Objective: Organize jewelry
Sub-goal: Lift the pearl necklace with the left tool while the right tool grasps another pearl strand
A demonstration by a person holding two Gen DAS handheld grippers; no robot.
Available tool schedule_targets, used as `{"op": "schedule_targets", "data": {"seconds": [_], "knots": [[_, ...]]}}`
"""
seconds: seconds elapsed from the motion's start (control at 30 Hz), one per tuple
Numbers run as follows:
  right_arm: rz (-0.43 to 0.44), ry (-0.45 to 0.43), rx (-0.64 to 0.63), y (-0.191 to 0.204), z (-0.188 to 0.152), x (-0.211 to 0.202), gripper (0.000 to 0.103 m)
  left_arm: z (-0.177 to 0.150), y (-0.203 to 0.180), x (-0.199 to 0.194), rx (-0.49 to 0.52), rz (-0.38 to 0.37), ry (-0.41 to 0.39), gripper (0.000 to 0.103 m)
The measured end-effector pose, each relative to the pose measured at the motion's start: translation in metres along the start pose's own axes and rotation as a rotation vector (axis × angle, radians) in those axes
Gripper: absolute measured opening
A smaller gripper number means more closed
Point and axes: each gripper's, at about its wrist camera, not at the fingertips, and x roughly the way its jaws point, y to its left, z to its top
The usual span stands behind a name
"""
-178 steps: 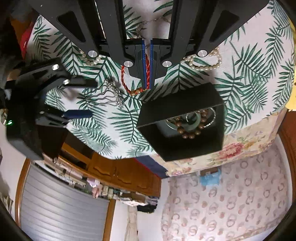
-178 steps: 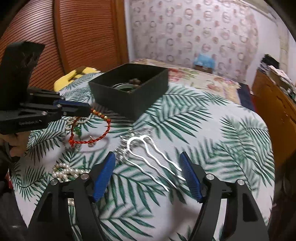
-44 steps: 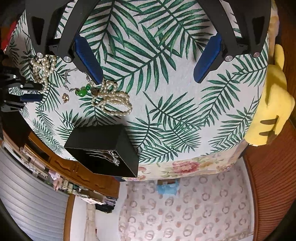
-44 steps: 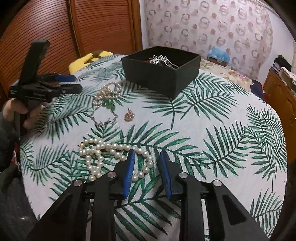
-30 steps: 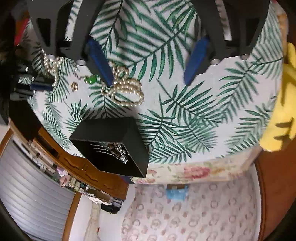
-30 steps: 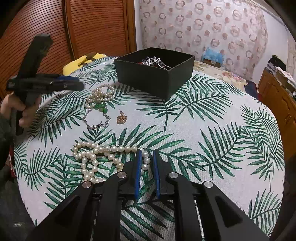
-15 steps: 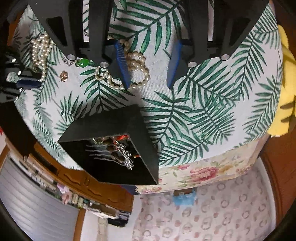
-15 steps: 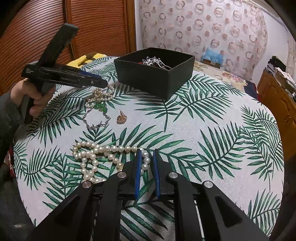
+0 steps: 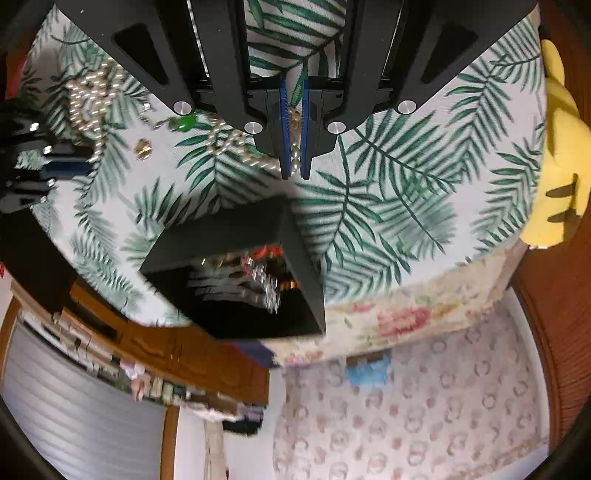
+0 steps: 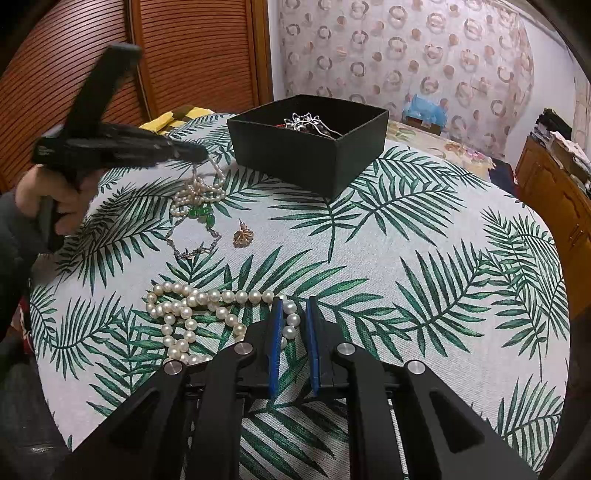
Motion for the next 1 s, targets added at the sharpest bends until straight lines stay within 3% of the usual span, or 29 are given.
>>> {"op": "schedule_targets", "data": {"seconds": [0.33, 0.73, 1.0], "knots": [[-0.002, 0.009, -0.033, 0.003, 0.009, -0.004, 0.008, 0.02, -0.009, -0.066, -0.005, -0.044, -0.165, 0.004], [-0.053, -0.174, -0.081, 0.01, 0.069, -0.081, 0.008, 0.041, 0.001, -0.122, -0.041, -0.048, -0.287, 0.004], [-0.078, -0.291, -0.117, 0.011, 0.109, -0.121, 0.008, 0.059, -0.001, -0.139, -0.017, -0.033, -0.334, 0.004]]}}
